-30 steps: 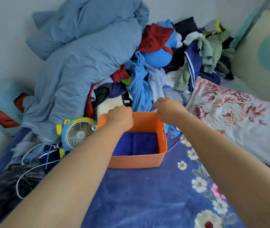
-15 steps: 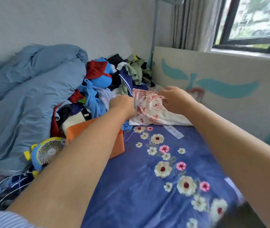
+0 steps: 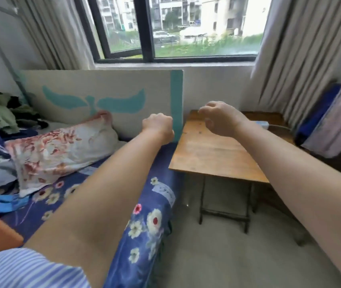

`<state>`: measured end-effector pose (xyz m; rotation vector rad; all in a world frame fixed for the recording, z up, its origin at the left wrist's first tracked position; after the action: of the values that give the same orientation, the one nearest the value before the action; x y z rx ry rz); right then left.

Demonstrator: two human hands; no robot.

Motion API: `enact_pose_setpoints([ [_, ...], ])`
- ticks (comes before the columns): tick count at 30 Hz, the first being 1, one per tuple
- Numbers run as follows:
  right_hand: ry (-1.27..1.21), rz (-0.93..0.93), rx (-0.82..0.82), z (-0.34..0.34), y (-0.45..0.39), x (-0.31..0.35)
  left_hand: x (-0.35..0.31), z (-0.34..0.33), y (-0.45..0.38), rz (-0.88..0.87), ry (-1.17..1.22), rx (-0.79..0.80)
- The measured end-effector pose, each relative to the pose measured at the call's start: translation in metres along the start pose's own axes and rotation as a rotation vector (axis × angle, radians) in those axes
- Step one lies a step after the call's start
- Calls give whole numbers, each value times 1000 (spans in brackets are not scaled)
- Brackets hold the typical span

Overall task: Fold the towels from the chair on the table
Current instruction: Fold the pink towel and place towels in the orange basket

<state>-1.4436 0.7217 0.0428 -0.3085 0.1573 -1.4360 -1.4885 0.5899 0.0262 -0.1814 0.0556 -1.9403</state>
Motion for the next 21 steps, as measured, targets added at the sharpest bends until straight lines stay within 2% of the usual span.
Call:
enact_pose_setpoints([
  [11,52,-353,77,8,118,-328,-361,-36,-111,-410,39,43],
  [21,2,-607,182,-21,189,-537,-555,-94,-182,-642,9,181],
])
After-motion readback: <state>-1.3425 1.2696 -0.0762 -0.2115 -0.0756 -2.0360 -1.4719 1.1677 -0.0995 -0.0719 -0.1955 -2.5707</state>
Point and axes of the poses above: each hand's wrist, its own y-axis away from the middle knuckle, its own z-axis out of the back of the hand, x = y × z, the point moved 7 cm from there along -y, towards the middle knuckle, and after that the axes turned 2 degrees about -x, right-handed, at the moved point
